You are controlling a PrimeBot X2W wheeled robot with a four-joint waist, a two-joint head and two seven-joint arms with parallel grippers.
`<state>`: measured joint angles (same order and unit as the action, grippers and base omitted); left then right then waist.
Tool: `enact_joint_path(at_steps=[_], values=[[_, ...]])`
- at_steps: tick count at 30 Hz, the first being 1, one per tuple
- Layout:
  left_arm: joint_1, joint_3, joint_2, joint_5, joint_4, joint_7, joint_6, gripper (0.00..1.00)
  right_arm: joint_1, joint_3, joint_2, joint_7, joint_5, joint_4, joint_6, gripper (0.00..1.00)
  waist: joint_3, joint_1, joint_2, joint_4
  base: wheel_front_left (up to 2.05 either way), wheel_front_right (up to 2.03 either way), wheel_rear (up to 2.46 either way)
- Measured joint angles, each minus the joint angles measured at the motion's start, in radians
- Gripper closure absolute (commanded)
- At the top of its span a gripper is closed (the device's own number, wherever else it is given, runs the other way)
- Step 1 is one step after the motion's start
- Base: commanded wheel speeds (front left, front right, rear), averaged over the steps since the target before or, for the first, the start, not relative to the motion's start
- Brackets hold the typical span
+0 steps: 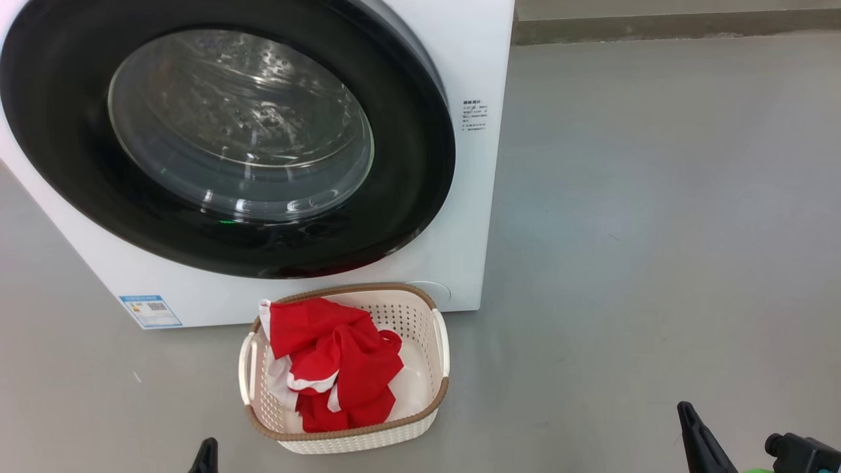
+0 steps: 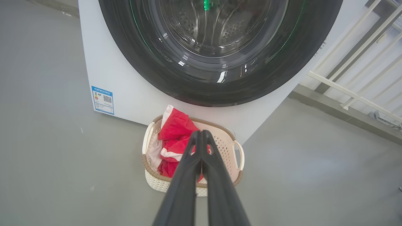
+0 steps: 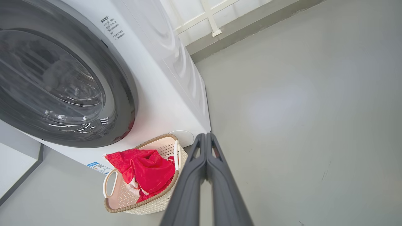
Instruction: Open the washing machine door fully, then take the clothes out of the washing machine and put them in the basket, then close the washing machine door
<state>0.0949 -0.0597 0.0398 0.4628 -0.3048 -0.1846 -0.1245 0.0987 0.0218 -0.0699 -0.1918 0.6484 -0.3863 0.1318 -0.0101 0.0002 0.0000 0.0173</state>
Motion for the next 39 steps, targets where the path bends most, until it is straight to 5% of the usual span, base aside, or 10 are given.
enact_joint_path(at_steps=[39], values=[[-0.064,-0.007,0.000,0.491,0.012,0.128,0.000,1.00,-0.065,0.048,0.013,0.132,0.411,0.049,0.000,1.00,0.003,-0.0001,0.0000,-0.008,0.00,0.00,0.00]])
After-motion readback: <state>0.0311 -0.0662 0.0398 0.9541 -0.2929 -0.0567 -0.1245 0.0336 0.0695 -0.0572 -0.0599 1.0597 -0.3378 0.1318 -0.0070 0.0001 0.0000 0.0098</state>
